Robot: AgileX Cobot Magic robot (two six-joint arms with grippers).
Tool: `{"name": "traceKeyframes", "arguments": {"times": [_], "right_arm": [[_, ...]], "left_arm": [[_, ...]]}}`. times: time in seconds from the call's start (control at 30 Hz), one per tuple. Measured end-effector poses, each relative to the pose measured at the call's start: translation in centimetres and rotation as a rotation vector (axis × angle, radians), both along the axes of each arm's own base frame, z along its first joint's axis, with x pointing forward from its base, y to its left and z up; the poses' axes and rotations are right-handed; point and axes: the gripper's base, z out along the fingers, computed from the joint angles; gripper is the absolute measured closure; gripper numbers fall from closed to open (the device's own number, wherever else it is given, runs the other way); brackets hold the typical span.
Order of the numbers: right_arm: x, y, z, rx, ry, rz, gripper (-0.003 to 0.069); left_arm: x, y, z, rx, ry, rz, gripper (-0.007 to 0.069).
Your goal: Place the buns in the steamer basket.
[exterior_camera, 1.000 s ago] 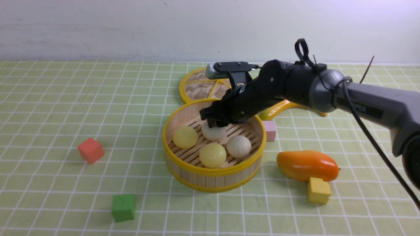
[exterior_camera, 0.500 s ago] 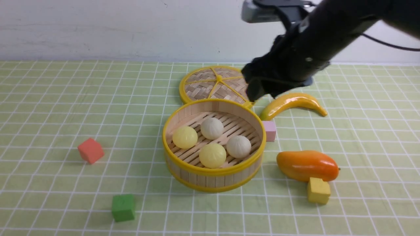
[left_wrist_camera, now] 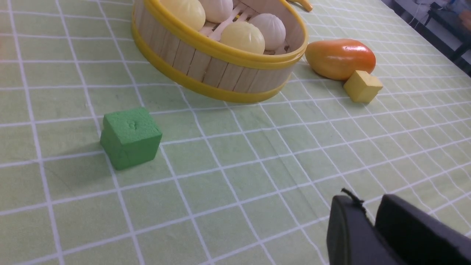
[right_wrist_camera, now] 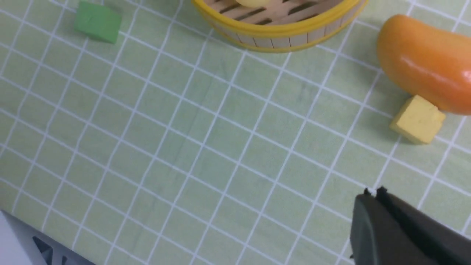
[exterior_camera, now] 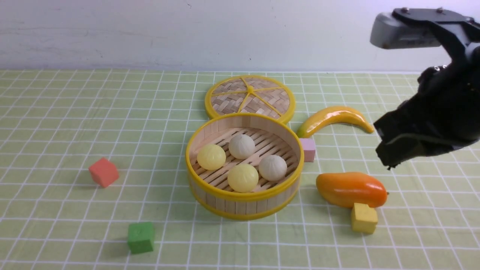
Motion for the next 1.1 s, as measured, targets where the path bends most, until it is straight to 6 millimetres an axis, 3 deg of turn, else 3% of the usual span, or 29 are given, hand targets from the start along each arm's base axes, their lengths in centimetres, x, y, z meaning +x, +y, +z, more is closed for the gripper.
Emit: {"name": "traceKeyframes", "arguments": {"times": [0.17,0.27,0.4,0.43,0.5,0.6,0.77,0.9,1.1], "right_arm": [[-0.6,-0.9,0.4,-0.046,-0.047,-0.013,0.0680],[-2.4,-2.4,-0.4,-0.050,-0.142,-0.040,0.0680],[-4.7,-4.3,-3.2,0.021,-0.299,-0.101,0.0679],[-6.4,-5.8,-5.9,0.054,-0.386,-0.154,0.0679],[-7.4,-6.8,-7.4,0.065,-0.435,-0.190,0.0679],[-11.7,-9.9,-13.0,0.092,-0.594,-0.321,0.0679],[-15.4,-11.5,-19.2,0.099,-0.705,-0.417,0.0679],[-16.3,-11.7,-22.3,0.098,-0.729,-0.435,0.0679],[-16.6,-11.8,-22.5,0.112,-0.749,-0.439,0.0678]], "left_arm": [[0.0,0.0,0.0,0.000,0.000,0.000,0.0510],[0.0,0.0,0.0,0.000,0.000,0.000,0.0504],[0.0,0.0,0.0,0.000,0.000,0.000,0.0504],[0.0,0.0,0.0,0.000,0.000,0.000,0.0504],[0.0,0.0,0.0,0.000,0.000,0.000,0.0502],[0.0,0.0,0.0,0.000,0.000,0.000,0.0499],[0.0,0.0,0.0,0.000,0.000,0.000,0.0494],[0.0,0.0,0.0,0.000,0.000,0.000,0.0490],[0.0,0.0,0.0,0.000,0.000,0.000,0.0484]]}}
